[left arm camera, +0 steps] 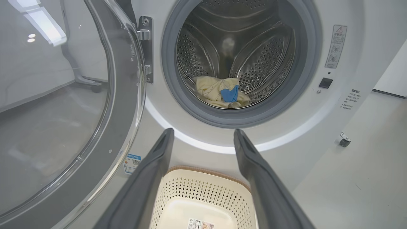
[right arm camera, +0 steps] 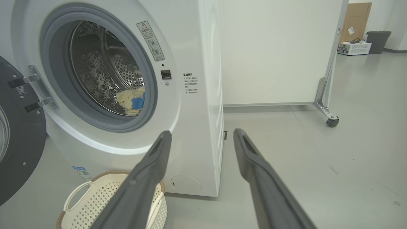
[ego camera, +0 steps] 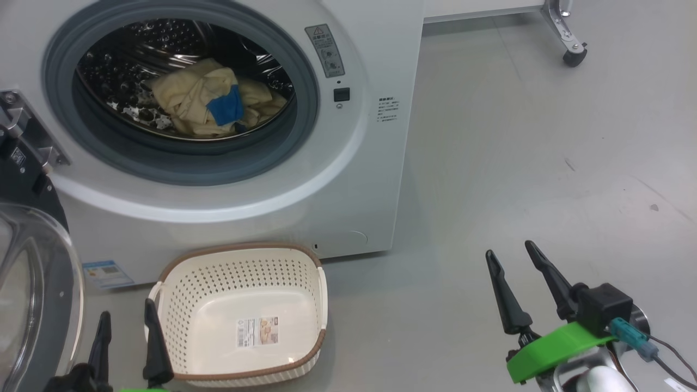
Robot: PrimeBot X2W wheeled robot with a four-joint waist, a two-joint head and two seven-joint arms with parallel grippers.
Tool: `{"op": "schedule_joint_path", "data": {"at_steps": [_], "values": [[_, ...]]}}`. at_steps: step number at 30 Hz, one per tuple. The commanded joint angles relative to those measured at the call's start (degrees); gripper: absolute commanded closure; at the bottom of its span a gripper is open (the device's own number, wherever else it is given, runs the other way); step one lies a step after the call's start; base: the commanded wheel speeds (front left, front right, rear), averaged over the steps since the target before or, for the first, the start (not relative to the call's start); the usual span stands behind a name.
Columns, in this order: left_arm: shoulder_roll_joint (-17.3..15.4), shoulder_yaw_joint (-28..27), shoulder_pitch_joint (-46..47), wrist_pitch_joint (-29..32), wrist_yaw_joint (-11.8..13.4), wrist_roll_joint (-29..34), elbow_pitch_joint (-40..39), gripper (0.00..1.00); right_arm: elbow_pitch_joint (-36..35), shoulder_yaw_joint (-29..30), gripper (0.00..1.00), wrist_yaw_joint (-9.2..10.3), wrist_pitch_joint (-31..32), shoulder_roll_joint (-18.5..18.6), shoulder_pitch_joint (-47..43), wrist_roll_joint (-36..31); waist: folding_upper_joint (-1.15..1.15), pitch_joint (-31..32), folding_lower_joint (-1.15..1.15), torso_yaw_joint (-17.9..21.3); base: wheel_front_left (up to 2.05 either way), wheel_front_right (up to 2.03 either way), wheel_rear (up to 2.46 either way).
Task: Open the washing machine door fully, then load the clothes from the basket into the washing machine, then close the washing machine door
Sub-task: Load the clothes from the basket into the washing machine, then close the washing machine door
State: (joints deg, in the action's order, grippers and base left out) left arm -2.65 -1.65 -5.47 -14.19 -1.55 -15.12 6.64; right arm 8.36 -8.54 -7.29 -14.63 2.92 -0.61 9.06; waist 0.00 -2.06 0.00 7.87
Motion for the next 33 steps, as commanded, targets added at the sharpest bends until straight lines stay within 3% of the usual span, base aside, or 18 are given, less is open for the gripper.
{"op": "schedule_joint_path", "data": {"at_steps": [1,20,33], "values": [[-0.2,-1.9,1.9,-0.8,-0.2,0.8,-1.6,0.0,-1.7,-1.3,0.0,-0.2,-0.4,0.9,1.8,-0.1,0.0,0.0,0.0,0.1,0.0,0.0,0.0],[-0.2,-1.9,2.0,-0.8,0.5,2.1,-1.2,0.0,-1.9,-1.0,0.0,-0.2,-0.4,0.8,1.9,-0.1,0.0,-0.4,0.0,0.2,-0.05,0.07,-0.02],[-0.2,-2.2,2.2,-0.8,1.1,3.0,-1.9,0.0,-1.7,-0.7,0.0,-0.2,-0.4,0.7,1.7,-0.1,0.0,-0.8,0.0,0.3,-1.22,1.31,-0.1]]}}
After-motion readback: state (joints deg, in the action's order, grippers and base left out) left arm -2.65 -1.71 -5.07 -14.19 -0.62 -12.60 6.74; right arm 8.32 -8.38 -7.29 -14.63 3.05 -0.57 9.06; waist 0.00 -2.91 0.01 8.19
